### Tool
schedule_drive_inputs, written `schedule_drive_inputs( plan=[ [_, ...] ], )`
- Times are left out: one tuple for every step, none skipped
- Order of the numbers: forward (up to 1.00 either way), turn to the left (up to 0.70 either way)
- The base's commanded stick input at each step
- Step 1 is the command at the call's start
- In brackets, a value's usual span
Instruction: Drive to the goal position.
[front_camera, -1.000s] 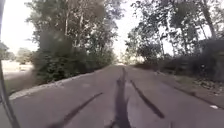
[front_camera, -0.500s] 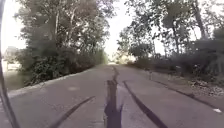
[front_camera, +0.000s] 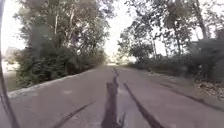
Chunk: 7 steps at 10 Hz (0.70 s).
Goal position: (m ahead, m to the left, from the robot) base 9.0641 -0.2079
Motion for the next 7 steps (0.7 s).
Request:
schedule_drive_inputs(
  plan=[
    [0.7, 0.0],
    [0.7, 0.0],
    [0.7, 0.0],
    [0.7, 0.0],
    [0.7, 0.0],
    [0.7, 0.0],
    [0.7, 0.0]
  ],
)
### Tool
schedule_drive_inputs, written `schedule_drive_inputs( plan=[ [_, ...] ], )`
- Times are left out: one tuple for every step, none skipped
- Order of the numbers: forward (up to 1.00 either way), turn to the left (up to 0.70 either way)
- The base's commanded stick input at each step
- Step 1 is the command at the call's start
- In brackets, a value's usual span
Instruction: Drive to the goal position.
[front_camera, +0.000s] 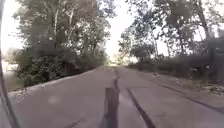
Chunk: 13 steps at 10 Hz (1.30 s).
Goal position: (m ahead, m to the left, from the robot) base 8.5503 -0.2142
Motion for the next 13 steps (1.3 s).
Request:
schedule_drive_inputs(
  plan=[
    [0.7, 0.0],
    [0.7, 0.0],
    [0.7, 0.0],
    [0.7, 0.0],
    [0.7, 0.0],
    [0.7, 0.0],
    [0.7, 0.0],
    [0.7, 0.0],
    [0.7, 0.0],
    [0.7, 0.0],
    [0.7, 0.0],
    [0.7, 0.0],
    [0.7, 0.0]
  ],
)
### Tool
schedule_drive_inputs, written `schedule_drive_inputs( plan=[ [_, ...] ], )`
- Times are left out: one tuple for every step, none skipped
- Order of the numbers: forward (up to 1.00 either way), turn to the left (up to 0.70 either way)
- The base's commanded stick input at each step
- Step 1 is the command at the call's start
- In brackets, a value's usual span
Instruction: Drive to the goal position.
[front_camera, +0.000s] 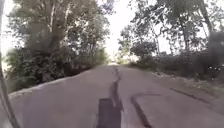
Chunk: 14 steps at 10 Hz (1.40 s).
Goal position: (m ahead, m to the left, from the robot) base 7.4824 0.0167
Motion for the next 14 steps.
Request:
schedule_drive_inputs(
  plan=[
    [0.7, 0.0],
    [0.7, 0.0],
    [0.7, 0.0],
    [0.7, 0.0],
    [0.7, 0.0],
    [0.7, 0.0],
    [0.7, 0.0],
    [0.7, 0.0],
    [0.7, 0.0],
    [0.7, 0.0],
    [0.7, 0.0],
    [0.7, 0.0],
    [0.7, 0.0],
    [0.7, 0.0]
  ],
)
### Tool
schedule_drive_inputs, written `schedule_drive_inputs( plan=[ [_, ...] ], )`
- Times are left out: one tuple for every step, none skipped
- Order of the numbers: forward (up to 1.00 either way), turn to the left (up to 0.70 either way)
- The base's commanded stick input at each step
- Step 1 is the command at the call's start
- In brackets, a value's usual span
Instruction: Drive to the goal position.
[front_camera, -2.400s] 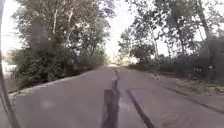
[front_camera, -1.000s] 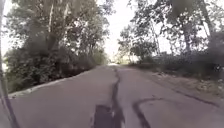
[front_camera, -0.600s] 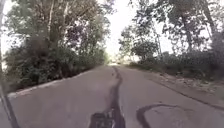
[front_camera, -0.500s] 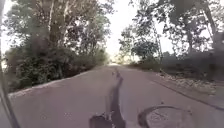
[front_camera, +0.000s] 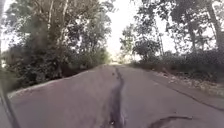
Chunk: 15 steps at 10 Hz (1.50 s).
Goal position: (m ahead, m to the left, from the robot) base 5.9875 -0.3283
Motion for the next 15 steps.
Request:
schedule_drive_inputs(
  plan=[
    [0.7, 0.0],
    [0.7, 0.0],
    [0.7, 0.0],
    [0.7, 0.0],
    [0.7, 0.0],
    [0.7, 0.0],
    [0.7, 0.0],
    [0.7, 0.0],
    [0.7, 0.0],
    [0.7, 0.0],
    [0.7, 0.0],
    [0.7, 0.0],
    [0.7, 0.0],
    [0.7, 0.0],
    [0.7, 0.0]
  ],
)
